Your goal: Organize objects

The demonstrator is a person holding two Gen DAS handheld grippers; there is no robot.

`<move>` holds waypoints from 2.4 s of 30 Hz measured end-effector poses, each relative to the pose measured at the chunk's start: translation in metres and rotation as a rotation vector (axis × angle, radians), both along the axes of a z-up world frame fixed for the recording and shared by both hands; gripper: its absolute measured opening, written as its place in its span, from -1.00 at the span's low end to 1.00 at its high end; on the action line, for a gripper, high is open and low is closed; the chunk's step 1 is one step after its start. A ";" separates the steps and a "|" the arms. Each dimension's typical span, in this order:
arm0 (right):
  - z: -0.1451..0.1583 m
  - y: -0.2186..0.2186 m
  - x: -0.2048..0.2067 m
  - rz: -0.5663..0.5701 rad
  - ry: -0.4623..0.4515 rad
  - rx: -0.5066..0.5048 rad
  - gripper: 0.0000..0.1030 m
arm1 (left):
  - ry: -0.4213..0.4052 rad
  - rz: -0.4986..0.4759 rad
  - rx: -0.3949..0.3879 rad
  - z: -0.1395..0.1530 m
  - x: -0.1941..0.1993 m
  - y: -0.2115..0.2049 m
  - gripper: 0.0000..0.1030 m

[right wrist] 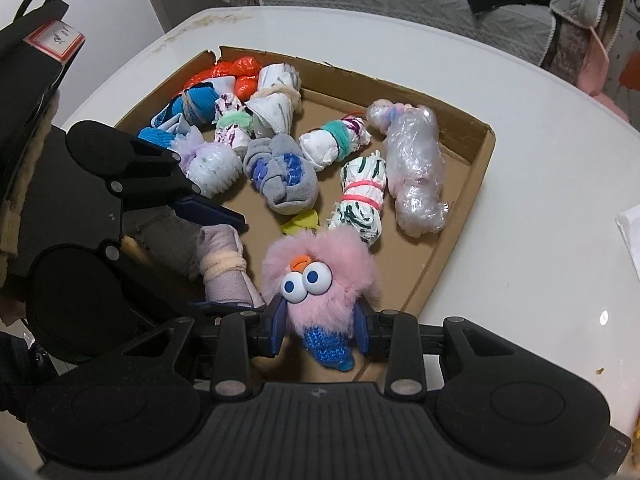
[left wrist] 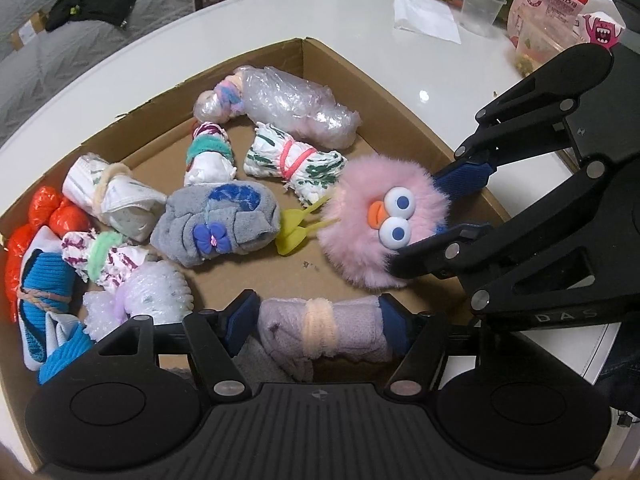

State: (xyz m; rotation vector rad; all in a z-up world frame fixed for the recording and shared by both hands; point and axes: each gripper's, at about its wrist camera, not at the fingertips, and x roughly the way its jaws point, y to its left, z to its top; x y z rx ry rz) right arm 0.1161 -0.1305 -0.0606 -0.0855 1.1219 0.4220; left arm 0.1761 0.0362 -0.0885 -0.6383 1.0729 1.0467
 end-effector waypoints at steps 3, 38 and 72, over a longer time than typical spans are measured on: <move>-0.001 0.001 0.001 -0.006 0.006 -0.003 -0.39 | 0.002 0.016 -0.012 0.000 0.001 0.002 0.51; 0.045 -0.019 0.008 -0.272 -0.104 0.111 0.91 | -0.033 0.332 0.031 0.079 -0.035 -0.022 0.99; 0.045 0.031 0.018 -0.329 -0.174 0.076 0.98 | 0.101 0.541 0.236 0.075 -0.077 -0.035 0.99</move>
